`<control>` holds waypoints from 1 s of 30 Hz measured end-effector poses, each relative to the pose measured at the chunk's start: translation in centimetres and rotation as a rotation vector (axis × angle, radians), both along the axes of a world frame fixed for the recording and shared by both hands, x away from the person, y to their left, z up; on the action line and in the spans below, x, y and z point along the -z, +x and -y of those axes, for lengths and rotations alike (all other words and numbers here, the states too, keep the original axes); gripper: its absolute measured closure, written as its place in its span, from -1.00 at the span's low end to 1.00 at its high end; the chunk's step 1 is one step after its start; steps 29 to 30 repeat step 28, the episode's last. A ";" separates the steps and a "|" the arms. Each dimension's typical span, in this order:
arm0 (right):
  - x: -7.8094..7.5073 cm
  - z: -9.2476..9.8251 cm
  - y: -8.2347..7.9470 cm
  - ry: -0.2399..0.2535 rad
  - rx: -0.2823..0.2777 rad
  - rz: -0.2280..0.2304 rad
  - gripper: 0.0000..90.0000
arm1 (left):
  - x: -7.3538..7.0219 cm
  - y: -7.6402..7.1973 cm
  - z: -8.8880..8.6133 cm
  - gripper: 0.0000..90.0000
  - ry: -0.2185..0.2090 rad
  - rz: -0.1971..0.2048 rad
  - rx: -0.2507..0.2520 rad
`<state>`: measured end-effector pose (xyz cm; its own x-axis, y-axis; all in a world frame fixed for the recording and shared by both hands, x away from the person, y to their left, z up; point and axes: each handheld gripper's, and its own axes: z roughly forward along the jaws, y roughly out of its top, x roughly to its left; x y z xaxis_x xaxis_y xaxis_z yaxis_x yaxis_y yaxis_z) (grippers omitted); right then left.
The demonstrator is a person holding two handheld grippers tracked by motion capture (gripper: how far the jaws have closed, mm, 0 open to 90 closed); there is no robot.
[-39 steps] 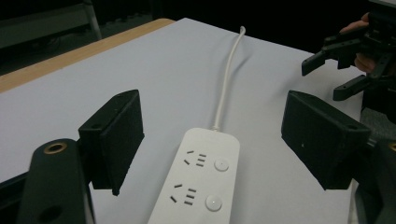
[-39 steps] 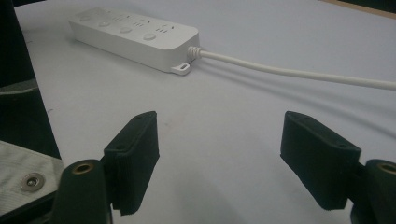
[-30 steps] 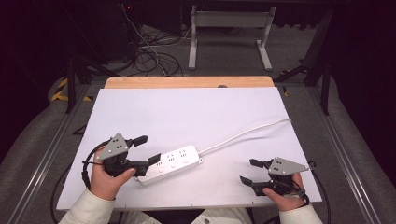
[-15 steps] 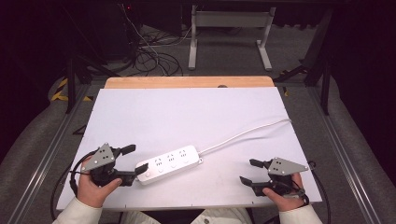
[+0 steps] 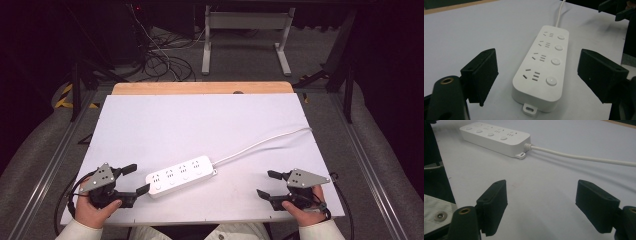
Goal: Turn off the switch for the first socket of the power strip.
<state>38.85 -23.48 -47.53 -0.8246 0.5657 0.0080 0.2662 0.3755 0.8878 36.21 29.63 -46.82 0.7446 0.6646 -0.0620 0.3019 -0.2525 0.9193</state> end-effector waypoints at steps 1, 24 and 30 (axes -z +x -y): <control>0.0 0.0 0.0 0.000 0.000 0.000 -0.42 | 0.2 -0.1 -0.1 -0.63 0.001 -0.002 -0.005; 0.1 0.1 0.2 0.004 0.005 -0.004 -0.42 | 0.8 -0.9 -0.6 -0.66 -0.028 -0.015 -0.012; 0.1 0.1 0.1 0.005 0.006 -0.001 -0.42 | 0.6 -1.0 -0.6 -0.69 -0.022 0.011 -0.001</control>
